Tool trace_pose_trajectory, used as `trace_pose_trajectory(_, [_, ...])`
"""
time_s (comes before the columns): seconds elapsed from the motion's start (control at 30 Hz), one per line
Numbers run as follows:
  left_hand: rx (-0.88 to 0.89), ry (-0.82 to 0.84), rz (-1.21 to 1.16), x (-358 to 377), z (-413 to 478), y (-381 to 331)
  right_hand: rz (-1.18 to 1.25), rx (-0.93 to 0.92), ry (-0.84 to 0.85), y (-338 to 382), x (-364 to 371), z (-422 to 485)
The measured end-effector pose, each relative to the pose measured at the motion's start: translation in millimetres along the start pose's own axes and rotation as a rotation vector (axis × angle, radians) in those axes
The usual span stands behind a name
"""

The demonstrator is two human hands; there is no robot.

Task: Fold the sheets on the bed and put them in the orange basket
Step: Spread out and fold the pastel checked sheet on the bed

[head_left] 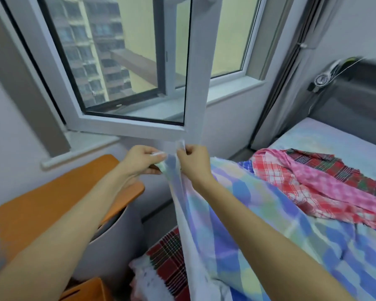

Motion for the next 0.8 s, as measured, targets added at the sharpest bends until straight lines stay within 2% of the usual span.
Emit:
trace_pose_trajectory(0.07, [-0.003,0.035,0.004,3,-11,-2,0.063,0.005,0.013,6,3,-12])
trace_pose_trajectory(0.2, [-0.034,0.1,-0.039,13,-25,-5,0.028,-0.03,0.062,9,6,-27])
trace_pose_trajectory(0.47, [-0.149,0.069,0.015,24,-29,-12,-0.213,-0.258,0.118,2,-10,-34])
trace_pose_trajectory(0.6, [-0.162,0.047,0.042,30,-29,-20,-0.428,-0.401,0.178,3,-3,-36])
trace_pose_trajectory(0.8, [-0.145,0.068,0.105,35,-31,-30,-0.507,-0.374,0.25,6,-3,-34])
Point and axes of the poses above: each hand's wrist, its own z-axis towards the middle knuckle, its own x-axis out of the palm, y = z × x, the point moved 8 cm from there along z, towards the middle knuckle, and after that the axes turned 13 degrees about -y, right-handed, at the moved point
